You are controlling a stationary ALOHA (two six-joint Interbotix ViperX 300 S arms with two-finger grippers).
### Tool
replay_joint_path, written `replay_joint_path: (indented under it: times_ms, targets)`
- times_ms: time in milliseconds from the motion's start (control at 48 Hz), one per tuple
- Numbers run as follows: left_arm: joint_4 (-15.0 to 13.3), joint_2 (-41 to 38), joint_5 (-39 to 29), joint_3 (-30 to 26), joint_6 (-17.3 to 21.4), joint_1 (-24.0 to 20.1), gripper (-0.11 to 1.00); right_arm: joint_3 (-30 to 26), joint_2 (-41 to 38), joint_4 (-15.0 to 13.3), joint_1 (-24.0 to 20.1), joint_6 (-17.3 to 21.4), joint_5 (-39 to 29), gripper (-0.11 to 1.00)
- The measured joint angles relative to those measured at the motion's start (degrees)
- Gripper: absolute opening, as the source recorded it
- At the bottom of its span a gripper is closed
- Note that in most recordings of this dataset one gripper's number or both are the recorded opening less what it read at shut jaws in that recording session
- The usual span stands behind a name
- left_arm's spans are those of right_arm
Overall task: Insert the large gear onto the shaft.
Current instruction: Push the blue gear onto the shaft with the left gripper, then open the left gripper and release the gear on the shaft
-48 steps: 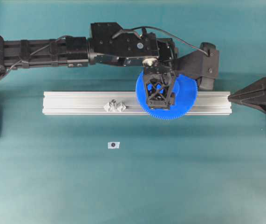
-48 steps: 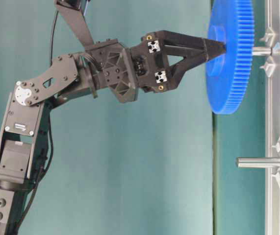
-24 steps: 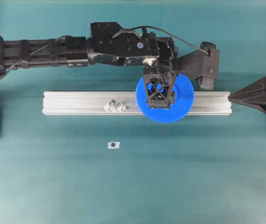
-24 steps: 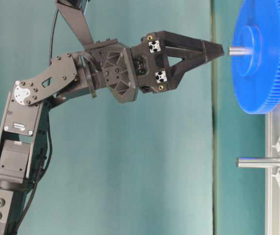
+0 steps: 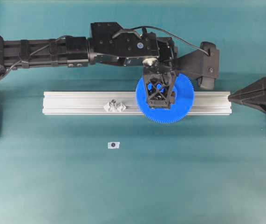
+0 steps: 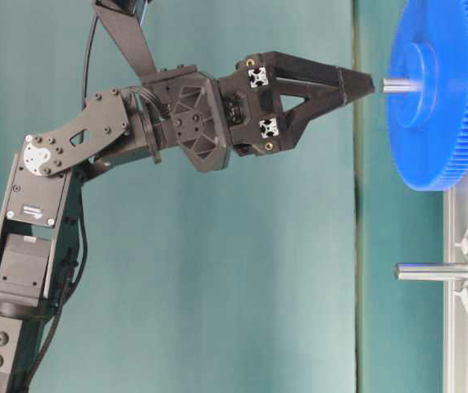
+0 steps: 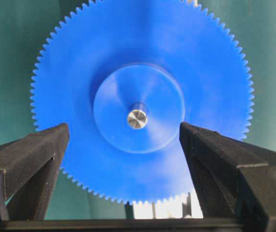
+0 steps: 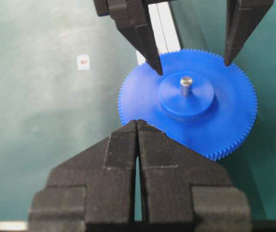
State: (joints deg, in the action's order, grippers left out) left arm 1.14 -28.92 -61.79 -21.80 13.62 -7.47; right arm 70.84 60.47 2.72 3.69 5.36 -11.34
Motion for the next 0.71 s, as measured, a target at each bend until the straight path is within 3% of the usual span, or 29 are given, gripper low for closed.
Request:
replay_joint_path:
  times_ms: [459, 709]
  targets:
    - [-0.1, 0.0, -5.1, -5.2, -0.6, 1.1, 0.92, 0.0, 0.4, 0.0, 0.0, 0.0, 0.0, 0.01]
    - [0.0, 0.1, -5.5, -6.1, -3.4, 1.3, 0.92, 0.2, 1.1, 0.0, 0.1, 0.0, -0.2, 0.01]
